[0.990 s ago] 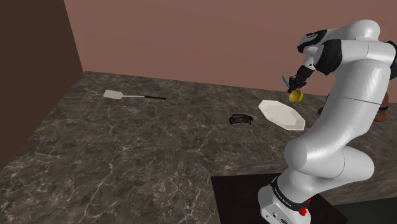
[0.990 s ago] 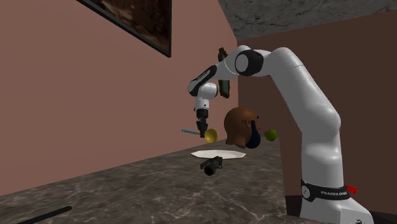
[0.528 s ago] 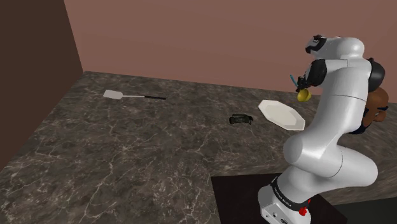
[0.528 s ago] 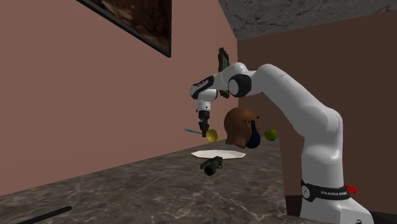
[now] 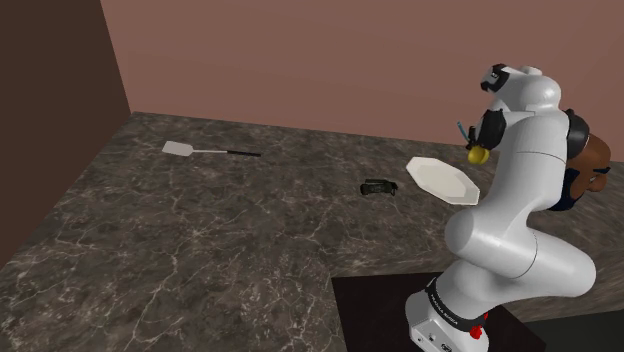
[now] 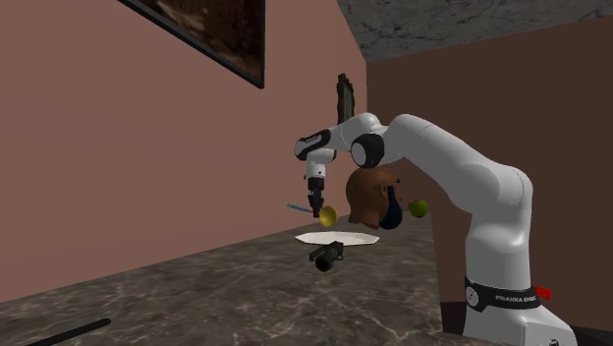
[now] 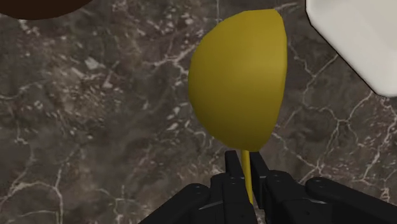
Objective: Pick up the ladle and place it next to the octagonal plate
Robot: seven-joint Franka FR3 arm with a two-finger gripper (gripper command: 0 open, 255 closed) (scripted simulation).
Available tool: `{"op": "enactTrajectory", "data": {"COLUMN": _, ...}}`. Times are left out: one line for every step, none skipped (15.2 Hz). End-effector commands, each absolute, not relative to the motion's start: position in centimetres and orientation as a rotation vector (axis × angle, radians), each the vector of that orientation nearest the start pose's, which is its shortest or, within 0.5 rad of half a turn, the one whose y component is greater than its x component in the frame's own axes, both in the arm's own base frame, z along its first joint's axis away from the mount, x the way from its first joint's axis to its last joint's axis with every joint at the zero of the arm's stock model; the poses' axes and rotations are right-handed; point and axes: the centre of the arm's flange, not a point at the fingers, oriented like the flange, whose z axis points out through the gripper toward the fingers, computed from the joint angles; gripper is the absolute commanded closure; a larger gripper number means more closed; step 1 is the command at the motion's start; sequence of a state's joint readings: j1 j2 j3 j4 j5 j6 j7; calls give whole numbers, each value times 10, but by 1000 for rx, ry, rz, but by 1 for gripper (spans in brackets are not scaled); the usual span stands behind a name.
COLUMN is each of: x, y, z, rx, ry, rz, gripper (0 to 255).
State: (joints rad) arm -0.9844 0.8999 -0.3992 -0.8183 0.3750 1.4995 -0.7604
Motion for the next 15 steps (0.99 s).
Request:
{"op": "enactTrajectory", "data": {"x": 301, "y": -692, "z": 379, "rx": -2863, "ry": 753, "rz": 54, "gripper": 255}}
{"op": "enactTrajectory", "data": {"x": 301, "y": -692, "z": 374, "rx": -2863, "ry": 753, "rz": 54, "gripper": 255}}
{"op": "enactTrajectory", "data": {"x": 301, "y": -692, "z": 368, "rx": -2863, "ry": 753, "rz": 54, "gripper": 255}}
{"op": "enactTrajectory", "data": {"x": 301, "y": -692, "z": 363, "rx": -2863, "ry": 753, "rz": 54, "gripper": 255}}
{"op": "enactTrajectory", "data": {"x": 301, "y": -692, "z": 358, "rx": -2863, "ry": 753, "rz": 54, "gripper": 255}}
{"op": "enactTrajectory", "data": {"x": 301, "y": -692, "z": 353, "rx": -2863, "ry": 753, "rz": 54, "gripper": 255}}
{"op": "enactTrajectory", "data": {"x": 301, "y": -692, "z": 344, "rx": -2863, "ry": 753, "rz": 54, "gripper": 255}}
{"op": "enactTrajectory", "data": {"x": 301, "y": -692, "z": 344, "rx": -2863, "ry": 753, "rz": 54, "gripper": 255}}
{"op": "enactTrajectory", "data": {"x": 301, "y": -692, "z": 344, "rx": -2863, "ry": 753, "rz": 54, "gripper": 255}}
{"op": "enactTrajectory", "data": {"x": 301, "y": -692, "z": 344, "rx": -2863, "ry": 753, "rz": 54, "gripper": 255}}
{"op": "enactTrajectory", "data": {"x": 301, "y": -692, "z": 344, "rx": -2863, "ry": 753, "rz": 54, "gripper": 255}}
{"op": "enactTrajectory", "data": {"x": 301, "y": -692, "z": 344, "rx": -2863, "ry": 753, "rz": 54, "gripper": 255}}
{"op": "enactTrajectory", "data": {"x": 301, "y": -692, "z": 344, "rx": -2863, "ry": 753, "rz": 54, "gripper": 255}}
{"op": "enactTrajectory", "data": {"x": 301, "y": -692, "z": 344, "rx": -2863, "ry": 753, "rz": 54, "gripper": 255}}
{"op": "enactTrajectory", "data": {"x": 301, "y": -692, "z": 344, "rx": -2863, "ry": 753, "rz": 54, "gripper": 255}}
